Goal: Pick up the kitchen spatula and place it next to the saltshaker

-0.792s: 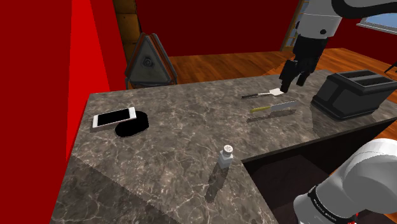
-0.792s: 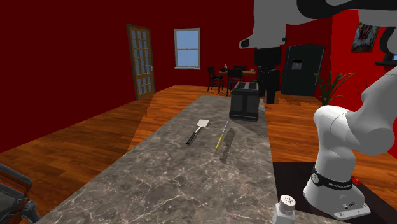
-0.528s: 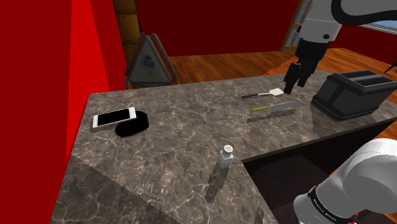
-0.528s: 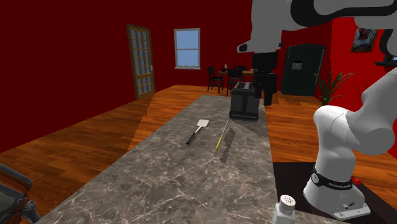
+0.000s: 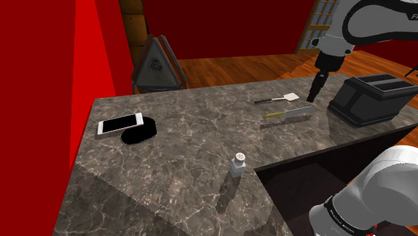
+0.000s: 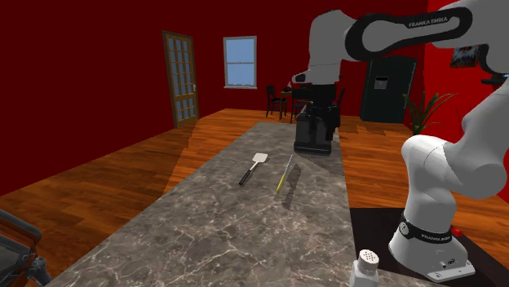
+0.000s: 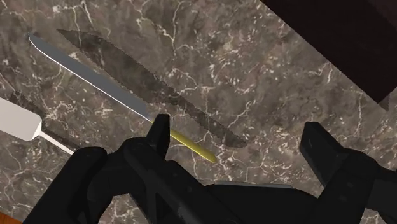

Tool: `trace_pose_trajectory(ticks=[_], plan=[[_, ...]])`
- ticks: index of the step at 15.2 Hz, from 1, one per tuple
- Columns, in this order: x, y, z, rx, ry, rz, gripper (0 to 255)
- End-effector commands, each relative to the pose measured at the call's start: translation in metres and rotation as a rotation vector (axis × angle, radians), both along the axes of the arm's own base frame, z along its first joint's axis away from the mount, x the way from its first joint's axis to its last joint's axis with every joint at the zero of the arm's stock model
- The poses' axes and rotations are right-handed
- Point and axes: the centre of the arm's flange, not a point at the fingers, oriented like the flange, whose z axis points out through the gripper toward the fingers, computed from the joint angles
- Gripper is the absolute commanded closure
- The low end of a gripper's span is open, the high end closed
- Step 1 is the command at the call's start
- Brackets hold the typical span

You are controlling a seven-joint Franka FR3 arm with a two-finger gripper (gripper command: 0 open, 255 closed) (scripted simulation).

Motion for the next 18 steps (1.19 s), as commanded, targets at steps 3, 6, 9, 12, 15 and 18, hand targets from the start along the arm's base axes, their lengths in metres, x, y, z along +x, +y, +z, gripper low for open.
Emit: trace_pose_trajectory(ticks=[3, 6, 9, 12, 15, 18], plan=[[0.019, -0.045, -0.024, 0.009, -0.016, 0.156, 0], [0.036, -0.075, -0.042, 0.017, -0.028, 0.268, 0], [0.056, -0.104, -0.060, 0.025, -0.039, 0.380, 0], [0.079, -0.130, -0.079, 0.033, -0.051, 0.492, 0], [0.105, -0.153, -0.097, 0.041, -0.063, 0.604, 0], [0.134, -0.173, -0.114, 0.049, -0.074, 0.716, 0]])
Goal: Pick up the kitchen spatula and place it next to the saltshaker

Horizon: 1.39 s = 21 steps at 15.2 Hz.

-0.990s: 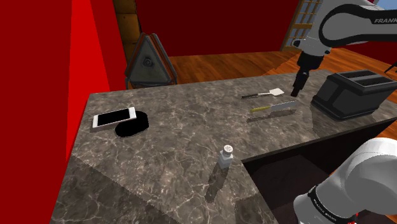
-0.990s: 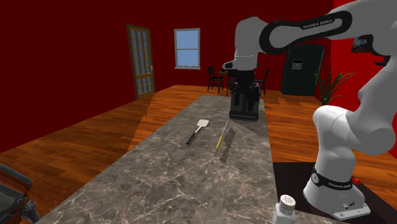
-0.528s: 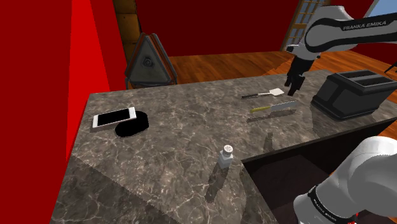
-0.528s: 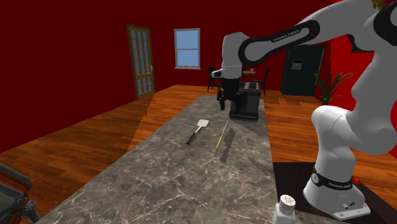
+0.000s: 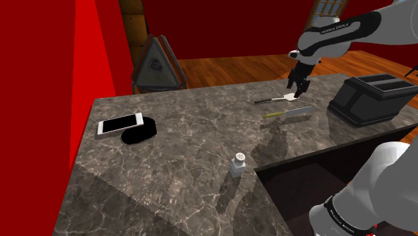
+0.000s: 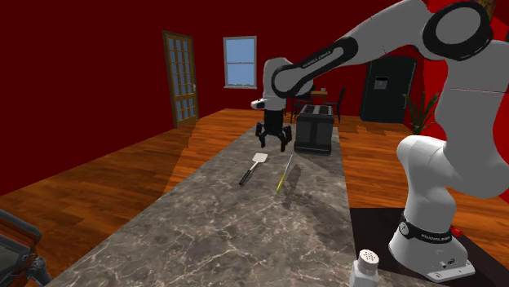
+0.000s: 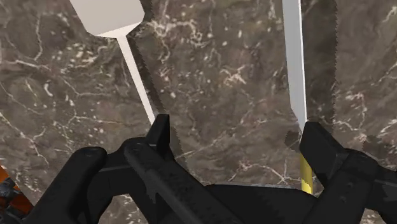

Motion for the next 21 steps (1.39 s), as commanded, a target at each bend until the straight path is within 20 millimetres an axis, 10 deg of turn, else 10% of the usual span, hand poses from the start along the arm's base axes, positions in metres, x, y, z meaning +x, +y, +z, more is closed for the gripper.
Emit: trace_pose_trajectory(ticks=[1, 7, 21], plan=[[0.018, -0.013, -0.015, 0.005, -0.010, 0.083, 0], [0.078, -0.038, -0.047, 0.019, -0.031, 0.289, 0], [0.079, -0.036, -0.087, 0.019, -0.031, 0.289, 0]])
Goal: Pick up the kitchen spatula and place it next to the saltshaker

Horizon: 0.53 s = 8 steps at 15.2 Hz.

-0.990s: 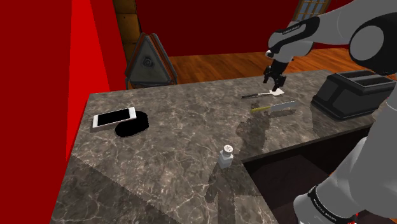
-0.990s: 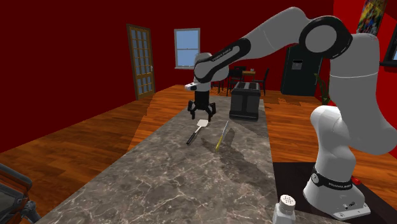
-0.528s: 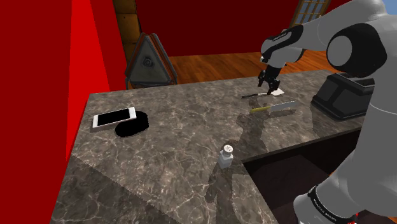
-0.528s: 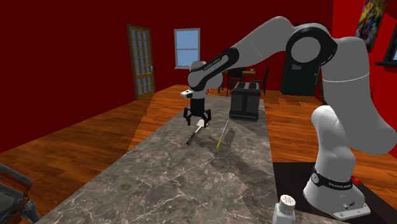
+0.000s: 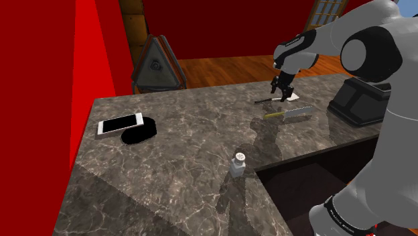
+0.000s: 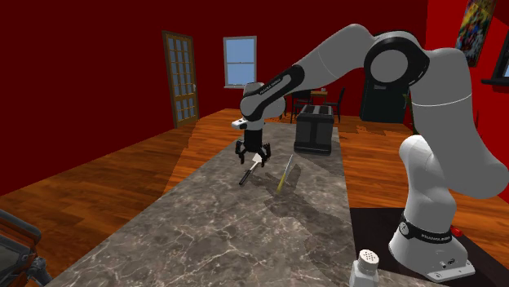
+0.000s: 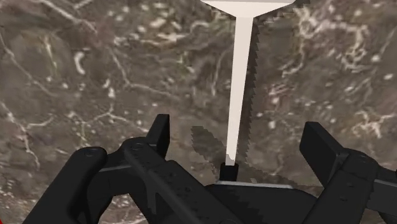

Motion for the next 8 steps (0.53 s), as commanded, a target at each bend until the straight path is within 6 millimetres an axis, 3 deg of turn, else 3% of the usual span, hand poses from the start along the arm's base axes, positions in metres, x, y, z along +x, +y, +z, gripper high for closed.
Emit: trace_pose_trajectory(ticks=[1, 2, 8], plan=[[0.0000, 0.0000, -0.0001, 0.000, 0.000, 0.000, 0], [0.0000, 0.0000, -0.0001, 0.000, 0.000, 0.000, 255], [0.0000, 0.0000, -0.0001, 0.000, 0.000, 0.000, 255]])
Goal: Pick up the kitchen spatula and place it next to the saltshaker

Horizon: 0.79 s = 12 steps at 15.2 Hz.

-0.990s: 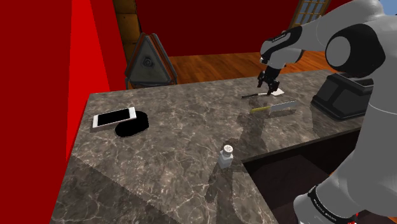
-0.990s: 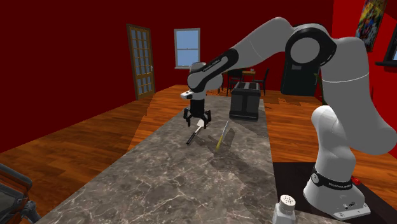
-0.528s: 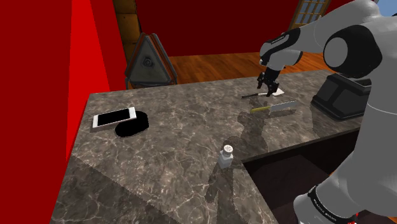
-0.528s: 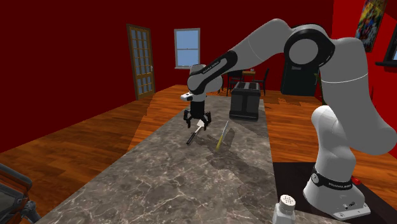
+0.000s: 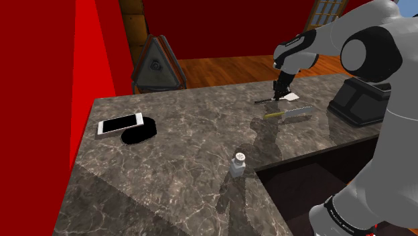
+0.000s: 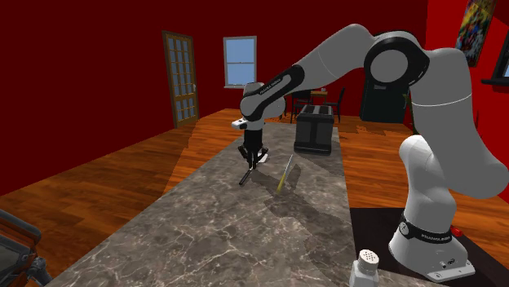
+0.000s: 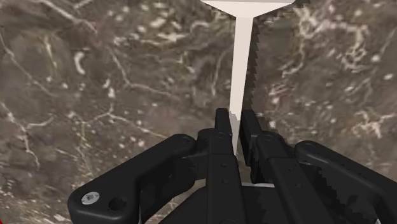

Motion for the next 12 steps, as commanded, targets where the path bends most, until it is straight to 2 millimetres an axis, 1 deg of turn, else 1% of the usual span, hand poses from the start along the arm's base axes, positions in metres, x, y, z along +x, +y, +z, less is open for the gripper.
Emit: trace_pose_trajectory(ticks=[1, 3, 12], plan=[[0.000, 0.000, 0.000, 0.000, 0.000, 0.000, 255], [0.000, 0.000, 0.000, 0.000, 0.000, 0.000, 255], [0.000, 0.000, 0.047, 0.000, 0.000, 0.000, 255]])
